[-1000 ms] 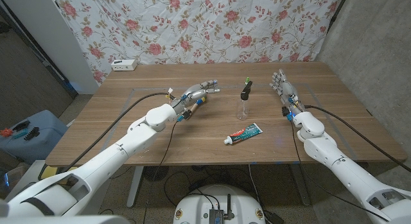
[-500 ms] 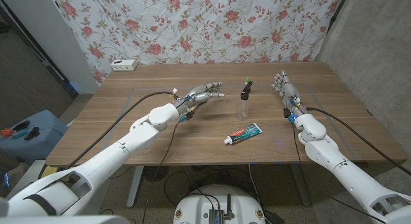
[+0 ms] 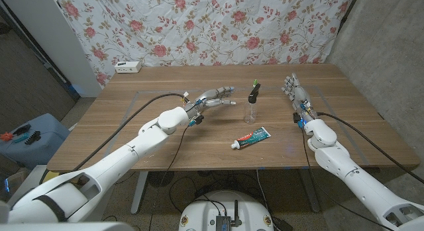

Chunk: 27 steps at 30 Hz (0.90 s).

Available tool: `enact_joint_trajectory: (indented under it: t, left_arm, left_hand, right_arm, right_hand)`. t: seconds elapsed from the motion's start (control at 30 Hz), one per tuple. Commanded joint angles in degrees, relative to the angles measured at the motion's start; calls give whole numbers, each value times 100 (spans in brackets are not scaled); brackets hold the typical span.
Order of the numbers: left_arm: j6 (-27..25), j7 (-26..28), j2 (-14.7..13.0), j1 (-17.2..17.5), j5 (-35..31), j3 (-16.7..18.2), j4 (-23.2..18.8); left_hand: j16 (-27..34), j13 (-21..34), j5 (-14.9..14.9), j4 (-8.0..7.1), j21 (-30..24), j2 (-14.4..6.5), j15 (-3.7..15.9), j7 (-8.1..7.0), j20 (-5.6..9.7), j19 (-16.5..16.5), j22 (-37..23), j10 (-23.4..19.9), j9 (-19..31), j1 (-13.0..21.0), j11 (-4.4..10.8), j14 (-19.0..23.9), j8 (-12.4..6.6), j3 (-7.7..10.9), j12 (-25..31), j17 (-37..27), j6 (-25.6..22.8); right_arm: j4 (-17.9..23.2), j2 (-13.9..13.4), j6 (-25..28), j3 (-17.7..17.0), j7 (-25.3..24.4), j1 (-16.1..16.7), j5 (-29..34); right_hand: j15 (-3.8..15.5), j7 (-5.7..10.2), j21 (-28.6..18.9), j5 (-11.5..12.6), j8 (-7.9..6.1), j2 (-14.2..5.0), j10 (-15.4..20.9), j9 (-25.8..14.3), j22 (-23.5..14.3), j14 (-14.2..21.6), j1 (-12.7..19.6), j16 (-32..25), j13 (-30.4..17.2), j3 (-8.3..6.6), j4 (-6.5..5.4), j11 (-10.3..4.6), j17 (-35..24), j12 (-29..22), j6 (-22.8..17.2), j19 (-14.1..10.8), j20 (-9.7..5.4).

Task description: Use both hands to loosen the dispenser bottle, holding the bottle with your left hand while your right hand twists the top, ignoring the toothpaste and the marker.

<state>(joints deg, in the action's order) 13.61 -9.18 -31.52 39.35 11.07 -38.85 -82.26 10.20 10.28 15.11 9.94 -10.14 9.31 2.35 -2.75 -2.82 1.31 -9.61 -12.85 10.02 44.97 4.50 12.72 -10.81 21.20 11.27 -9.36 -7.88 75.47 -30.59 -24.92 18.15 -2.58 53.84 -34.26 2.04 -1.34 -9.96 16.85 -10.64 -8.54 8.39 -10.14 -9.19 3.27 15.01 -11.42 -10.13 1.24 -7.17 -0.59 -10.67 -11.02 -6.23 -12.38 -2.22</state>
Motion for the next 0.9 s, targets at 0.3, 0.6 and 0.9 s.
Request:
enact_joint_trajectory:
  t: [0.3, 0.6, 0.9]
  left_arm:
    - [194, -495, 368, -414, -4, -278, 662]
    - [209, -736, 485, -566, 27, -392, 866]
    - [204, -780, 528, -610, -10, -450, 927]
  left_hand:
    - [-22, 13, 150, -67, 8, 72, 207, 87, -179, 163, 0, 85, 12, 211, -96, -89, 41, -205, -23, -14, 105]
    - [-46, 18, 222, -106, -1, 79, 119, 192, -235, 261, -3, 283, 15, 244, -163, -269, 59, -377, -68, -18, 225]
    - [-27, 21, 265, -123, -18, 55, 123, 169, -200, 268, -3, 310, 19, 281, -182, -304, 12, -466, -48, -21, 144]
  right_arm:
    - [197, -15, -27, -104, -168, 227, -39]
    - [276, -49, 22, -143, -199, 287, -68]
    - [195, -9, -76, -153, -169, 302, -71]
  right_hand:
    - [43, -28, -45, -6, -24, 14, 33, -2, -25, 11, 14, 7, -16, -31, 1, 46, -4, 8, -45, 12, -431]
    - [35, -30, -46, -8, -22, 16, 30, -3, -25, 1, 9, 15, -16, -35, 0, 50, -6, 13, -45, 18, -418]
    - [32, -30, -48, -11, -20, 19, 30, -3, -25, 1, 3, 17, -17, -38, -1, 50, -7, 16, -45, 21, -416]
